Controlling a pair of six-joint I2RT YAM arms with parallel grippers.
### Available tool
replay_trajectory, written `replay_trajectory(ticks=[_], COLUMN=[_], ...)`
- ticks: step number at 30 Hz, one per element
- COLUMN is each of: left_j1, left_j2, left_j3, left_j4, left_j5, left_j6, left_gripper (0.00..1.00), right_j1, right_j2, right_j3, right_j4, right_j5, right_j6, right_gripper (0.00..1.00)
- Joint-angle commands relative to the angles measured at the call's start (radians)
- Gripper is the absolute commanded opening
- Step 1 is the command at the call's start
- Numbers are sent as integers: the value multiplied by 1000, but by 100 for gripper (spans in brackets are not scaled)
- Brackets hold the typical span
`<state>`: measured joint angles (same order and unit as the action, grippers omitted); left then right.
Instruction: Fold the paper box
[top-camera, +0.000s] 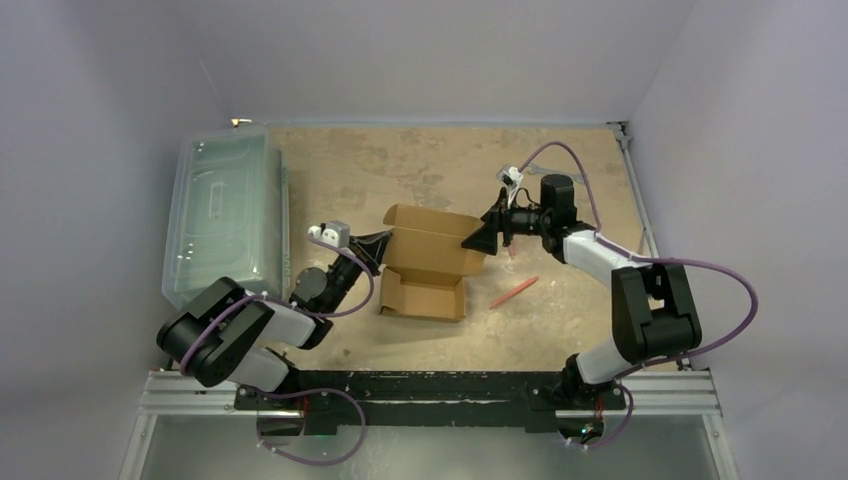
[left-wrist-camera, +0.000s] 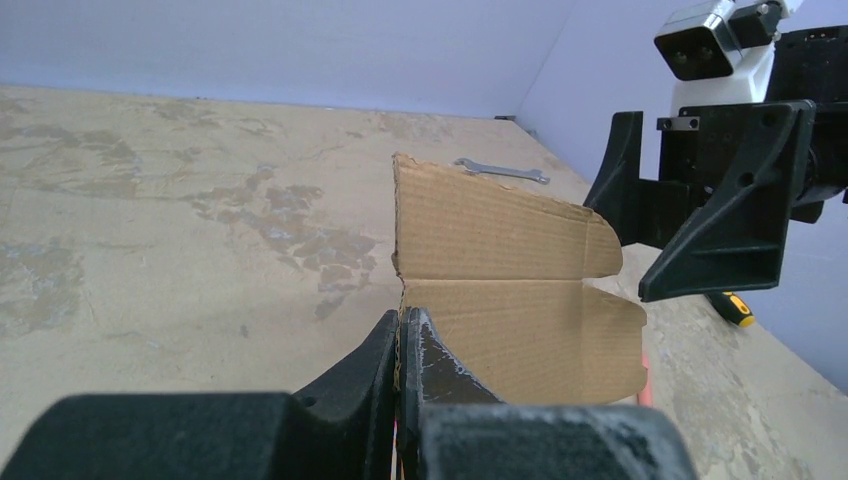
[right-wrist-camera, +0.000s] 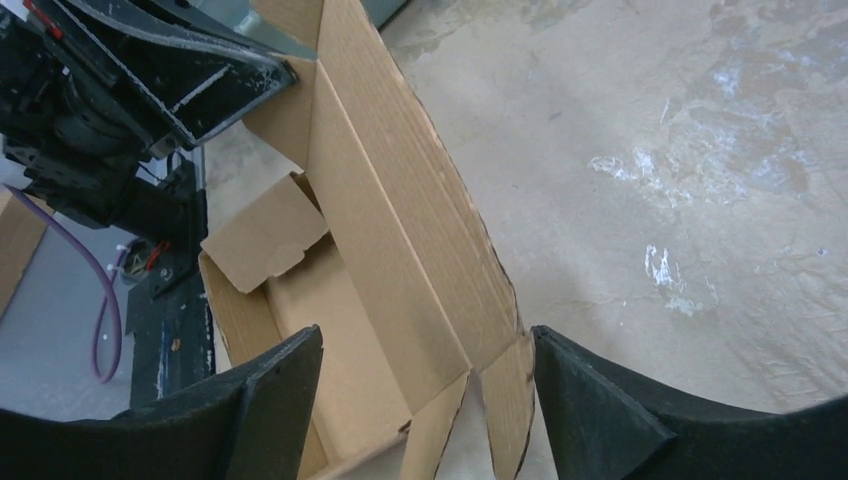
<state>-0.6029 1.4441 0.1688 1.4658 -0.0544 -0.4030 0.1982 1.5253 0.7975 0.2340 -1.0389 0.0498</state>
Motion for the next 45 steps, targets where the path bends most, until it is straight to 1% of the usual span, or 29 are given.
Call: replay_trajectory(ticks=[1, 3, 4, 6, 8, 9, 10, 13, 15, 16, 17, 19, 21, 23, 25, 27, 30, 31, 34, 38, 42, 45], left_j1=[-11, -14, -15, -15, -15, -15, -14, -14, -13, -14, -14, -13, -14, -14, -15, -14, -15, -15, -15, -15, -19, -44], left_j2=[-16, -28, -36, -60, -103, -130, -160, -280, -375, -419, -453, -500, -522, -522, -495, -451, -419, -423, -448, -434, -358, -281], left_j3=[32, 38, 41, 51, 71, 82, 91, 132, 183, 218, 251, 312, 345, 343, 325, 325, 286, 260, 194, 161, 160, 179], left_j4=[200, 178, 165, 116, 11, -53, -116, -393, -649, -841, -975, -1195, -1322, -1371, -1322, -1293, -1233, -1197, -1118, -1082, -1081, -1085], left_j5=[43, 50, 50, 50, 48, 41, 22, -49, -96, -122, -146, -168, -136, -70, 12, 43, 50, 74, 84, 74, 57, 22], left_j6=[-10, -10, -10, -16, -20, -20, -24, -32, -42, -54, -66, -82, -85, -73, -76, -78, -82, -85, -107, -170, -264, -339], left_gripper=[0, 0, 0, 0, 0, 1, 7, 40, 57, 66, 73, 81, 85, 86, 84, 79, 79, 79, 79, 79, 79, 74], right_j1=[7, 7, 7, 6, 5, 4, 3, 3, 2, 1, 2, 1, 2, 3, 3, 3, 3, 2, 3, 3, 5, 9], right_j2=[-10, -11, -14, -25, -37, -46, -58, -117, -159, -177, -192, -203, -198, -182, -162, -145, -148, -151, -146, -140, -143, -142], right_j3=[47, 51, 51, 51, 60, 67, 74, 79, 86, 93, 105, 133, 159, 187, 213, 236, 231, 226, 226, 229, 223, 221], right_j4=[65, 58, 53, 46, 14, -15, -47, -117, -182, -216, -265, -364, -467, -534, -592, -637, -625, -611, -604, -602, -587, -580], right_j5=[-41, -55, -60, -65, -61, -53, -42, 0, 21, 26, 31, 6, -33, -49, -51, -50, -25, -21, -24, -19, -13, -10], right_j6=[40, 27, 18, 1, -55, -81, -114, -223, -288, -319, -355, -440, -539, -608, -652, -682, -666, -652, -643, -633, -617, -609], right_gripper=[75, 63, 54, 31, 10, 2, 0, 0, 0, 0, 0, 0, 0, 0, 0, 0, 0, 0, 0, 0, 0, 0])
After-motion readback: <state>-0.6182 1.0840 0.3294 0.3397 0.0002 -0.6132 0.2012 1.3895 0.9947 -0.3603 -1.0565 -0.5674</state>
